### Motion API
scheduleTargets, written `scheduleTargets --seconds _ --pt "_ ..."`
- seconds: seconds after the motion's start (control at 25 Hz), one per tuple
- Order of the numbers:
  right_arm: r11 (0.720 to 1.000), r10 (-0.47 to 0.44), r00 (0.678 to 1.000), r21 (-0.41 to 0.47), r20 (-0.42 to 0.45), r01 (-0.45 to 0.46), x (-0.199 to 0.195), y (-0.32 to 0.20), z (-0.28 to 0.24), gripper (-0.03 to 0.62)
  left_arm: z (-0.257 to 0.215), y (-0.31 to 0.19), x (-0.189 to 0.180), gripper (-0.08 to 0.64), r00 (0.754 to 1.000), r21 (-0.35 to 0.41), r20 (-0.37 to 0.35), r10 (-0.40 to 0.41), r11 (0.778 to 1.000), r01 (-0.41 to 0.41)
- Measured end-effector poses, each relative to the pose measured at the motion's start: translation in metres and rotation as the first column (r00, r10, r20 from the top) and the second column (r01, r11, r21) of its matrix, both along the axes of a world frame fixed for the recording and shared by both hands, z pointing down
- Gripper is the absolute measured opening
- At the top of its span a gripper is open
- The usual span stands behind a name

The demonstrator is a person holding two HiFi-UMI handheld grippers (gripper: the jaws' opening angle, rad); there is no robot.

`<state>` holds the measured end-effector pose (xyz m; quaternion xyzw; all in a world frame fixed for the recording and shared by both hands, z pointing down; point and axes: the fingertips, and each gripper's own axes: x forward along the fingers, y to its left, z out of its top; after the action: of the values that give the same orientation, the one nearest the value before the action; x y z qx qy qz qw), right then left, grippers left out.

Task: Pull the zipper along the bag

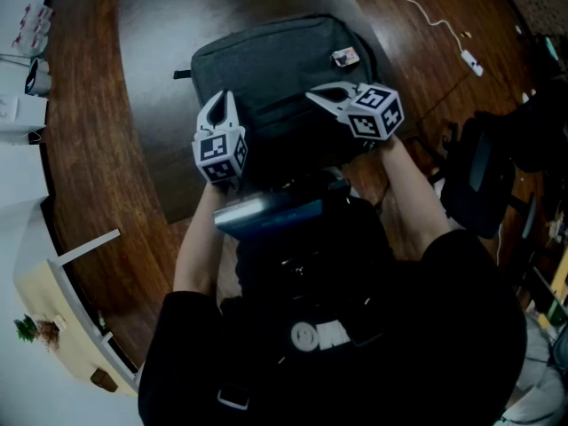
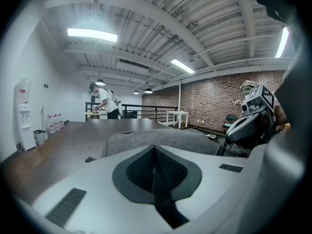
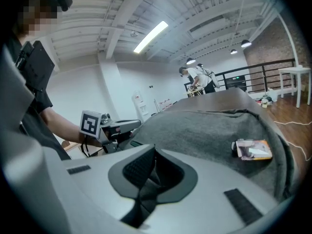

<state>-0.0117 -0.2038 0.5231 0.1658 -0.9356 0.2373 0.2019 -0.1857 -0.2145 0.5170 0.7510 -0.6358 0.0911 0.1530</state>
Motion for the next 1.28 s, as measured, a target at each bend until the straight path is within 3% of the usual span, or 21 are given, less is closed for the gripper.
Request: scheduleTargets --seconds 1.28 --pt "0.998 0.040 0.999 -0.050 0.011 -0.039 0.057 -0.023 0.020 0.018 0.001 0.000 -0.001 0.002 1.000 -0.004 -0.006 -0.003 1.000 0.003"
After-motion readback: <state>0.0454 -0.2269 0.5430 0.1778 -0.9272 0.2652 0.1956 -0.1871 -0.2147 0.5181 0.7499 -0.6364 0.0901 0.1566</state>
